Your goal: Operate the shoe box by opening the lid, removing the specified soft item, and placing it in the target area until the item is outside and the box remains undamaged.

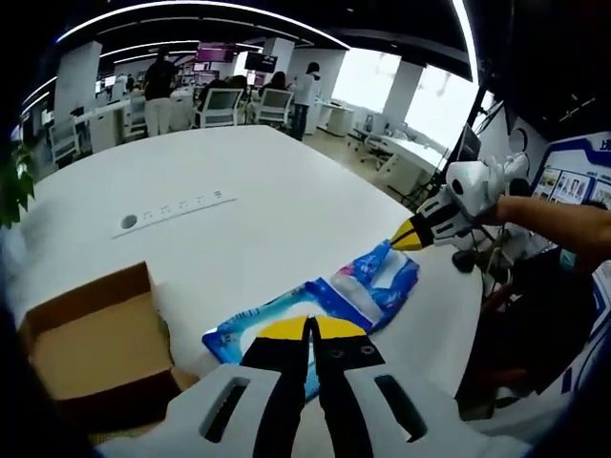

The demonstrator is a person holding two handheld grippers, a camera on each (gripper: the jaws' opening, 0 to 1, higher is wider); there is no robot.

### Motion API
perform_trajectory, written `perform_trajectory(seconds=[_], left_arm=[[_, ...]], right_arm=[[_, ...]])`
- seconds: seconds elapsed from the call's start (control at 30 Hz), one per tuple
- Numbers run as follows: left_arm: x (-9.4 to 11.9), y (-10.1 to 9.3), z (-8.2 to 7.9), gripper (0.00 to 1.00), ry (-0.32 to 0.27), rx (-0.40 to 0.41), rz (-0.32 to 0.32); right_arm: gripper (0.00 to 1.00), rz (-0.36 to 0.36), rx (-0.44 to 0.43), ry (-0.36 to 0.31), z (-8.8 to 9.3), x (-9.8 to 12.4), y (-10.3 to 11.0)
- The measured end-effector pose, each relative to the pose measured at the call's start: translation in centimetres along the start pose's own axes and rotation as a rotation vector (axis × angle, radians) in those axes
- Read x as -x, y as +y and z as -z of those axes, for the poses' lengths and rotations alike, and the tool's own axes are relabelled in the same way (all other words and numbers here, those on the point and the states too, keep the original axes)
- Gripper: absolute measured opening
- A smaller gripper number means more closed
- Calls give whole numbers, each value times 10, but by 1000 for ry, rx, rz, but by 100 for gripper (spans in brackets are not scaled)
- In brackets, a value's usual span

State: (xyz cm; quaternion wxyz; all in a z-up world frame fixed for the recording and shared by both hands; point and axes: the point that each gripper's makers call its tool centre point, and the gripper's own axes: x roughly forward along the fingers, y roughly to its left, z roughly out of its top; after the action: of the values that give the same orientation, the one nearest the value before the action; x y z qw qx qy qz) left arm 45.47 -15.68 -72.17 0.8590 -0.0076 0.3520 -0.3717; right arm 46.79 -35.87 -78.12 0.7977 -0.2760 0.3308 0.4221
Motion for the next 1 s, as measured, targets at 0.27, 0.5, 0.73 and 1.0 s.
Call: perform_trajectory(seconds=[0.27,0.5,0.73,1.0], left_arm=[[14,11,1,0,-16,2,-21],[28,23,5,0,-27,13,-41],[42,37,9,0,-40,33,-68],[57,51,11,5,-59,34,-94]], right_arm=[[0,10,-20,-4,1,-6,-7],[0,28,-56,-8,-2,-10,-12],[0,69,-131,-12,-1,-12,-16],[11,89,-190,-34,-3,-3,-15]])
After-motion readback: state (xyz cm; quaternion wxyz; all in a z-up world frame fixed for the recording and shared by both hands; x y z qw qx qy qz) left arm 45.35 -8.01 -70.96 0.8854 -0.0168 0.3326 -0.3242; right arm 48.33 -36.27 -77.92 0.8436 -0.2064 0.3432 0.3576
